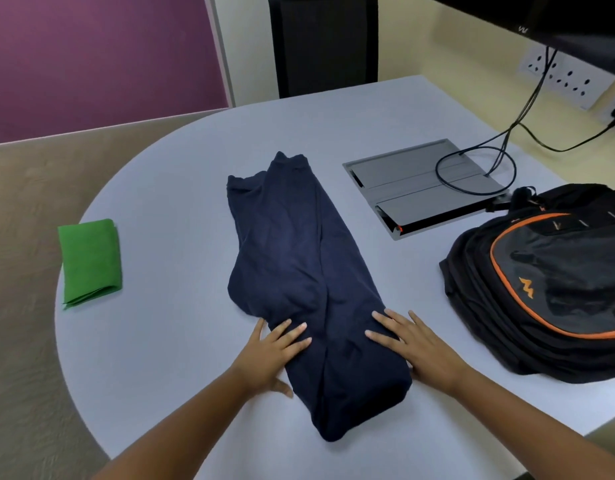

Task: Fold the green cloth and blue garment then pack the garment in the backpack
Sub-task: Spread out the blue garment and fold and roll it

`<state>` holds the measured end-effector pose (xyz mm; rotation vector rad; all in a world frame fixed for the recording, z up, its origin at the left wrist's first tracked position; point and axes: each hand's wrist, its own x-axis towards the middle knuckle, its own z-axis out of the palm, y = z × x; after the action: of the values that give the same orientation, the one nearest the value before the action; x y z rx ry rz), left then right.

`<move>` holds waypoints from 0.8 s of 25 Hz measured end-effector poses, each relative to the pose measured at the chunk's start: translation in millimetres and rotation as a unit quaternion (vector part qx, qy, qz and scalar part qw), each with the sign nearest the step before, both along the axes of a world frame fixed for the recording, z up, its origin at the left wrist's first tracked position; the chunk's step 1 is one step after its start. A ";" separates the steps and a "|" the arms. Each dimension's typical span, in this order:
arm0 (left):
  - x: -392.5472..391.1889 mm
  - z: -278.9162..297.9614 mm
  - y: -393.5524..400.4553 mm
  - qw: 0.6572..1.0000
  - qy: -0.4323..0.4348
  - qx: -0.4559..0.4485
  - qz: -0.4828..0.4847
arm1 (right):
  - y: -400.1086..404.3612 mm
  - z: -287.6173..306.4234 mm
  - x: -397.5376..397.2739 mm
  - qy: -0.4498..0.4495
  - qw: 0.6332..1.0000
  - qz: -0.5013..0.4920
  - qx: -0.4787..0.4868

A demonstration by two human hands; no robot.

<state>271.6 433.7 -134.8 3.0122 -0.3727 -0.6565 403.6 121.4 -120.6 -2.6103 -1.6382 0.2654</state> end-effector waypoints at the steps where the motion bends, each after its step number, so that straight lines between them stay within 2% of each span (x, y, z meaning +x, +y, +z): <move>1: -7.3 -4.6 -4.4 1.000 -0.007 -0.008 0.004 | 0.8 2.0 4.3 -0.022 0.999 0.038 -0.022; 4: -38.1 -28.1 -27.1 0.995 -0.073 -0.040 -0.049 | -3.2 5.8 13.0 -0.015 0.996 0.068 -0.047; 7: -53.8 -35.4 -46.5 0.988 -0.096 -0.093 -0.081 | -7.0 -0.6 17.2 0.052 0.998 0.029 0.004; 9: -52.2 -22.4 -53.0 0.987 -0.087 -0.127 -0.045 | -5.2 1.5 14.0 0.138 0.989 -0.030 0.041; 11: -47.5 -5.9 -59.9 0.966 -0.077 -0.241 0.048 | -2.2 12.0 8.7 0.234 0.961 -0.122 0.084; 12: -45.8 4.3 -59.5 0.926 -0.021 -0.343 0.154 | 0.0 18.9 6.9 0.279 0.935 -0.189 0.110; 13: -43.4 15.3 -56.4 0.858 0.006 -0.443 0.261 | 1.2 22.5 7.0 0.328 0.896 -0.259 0.147; 14: -39.3 22.7 -50.3 0.784 -0.008 -0.507 0.359 | 3.5 24.6 9.6 0.360 0.860 -0.316 0.177; 16: -27.5 38.3 -37.3 0.641 -0.022 -0.571 0.512 | 13.0 28.4 13.6 0.406 0.806 -0.376 0.212; 17: -20.7 42.2 -31.0 0.590 -0.022 -0.575 0.567 | 19.0 30.9 14.4 0.422 0.788 -0.390 0.220; 18: -13.7 43.2 -26.3 0.554 -0.022 -0.571 0.606 | 26.4 34.1 14.8 0.429 0.778 -0.401 0.222; 20: -0.5 43.4 -23.0 0.520 -0.009 -0.555 0.650 | 39.6 34.9 17.2 0.426 0.760 -0.436 0.226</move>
<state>271.2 410.7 -91.5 1.2875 1.0091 -0.0506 420.9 161.0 -85.7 -2.0327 -0.1079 0.7209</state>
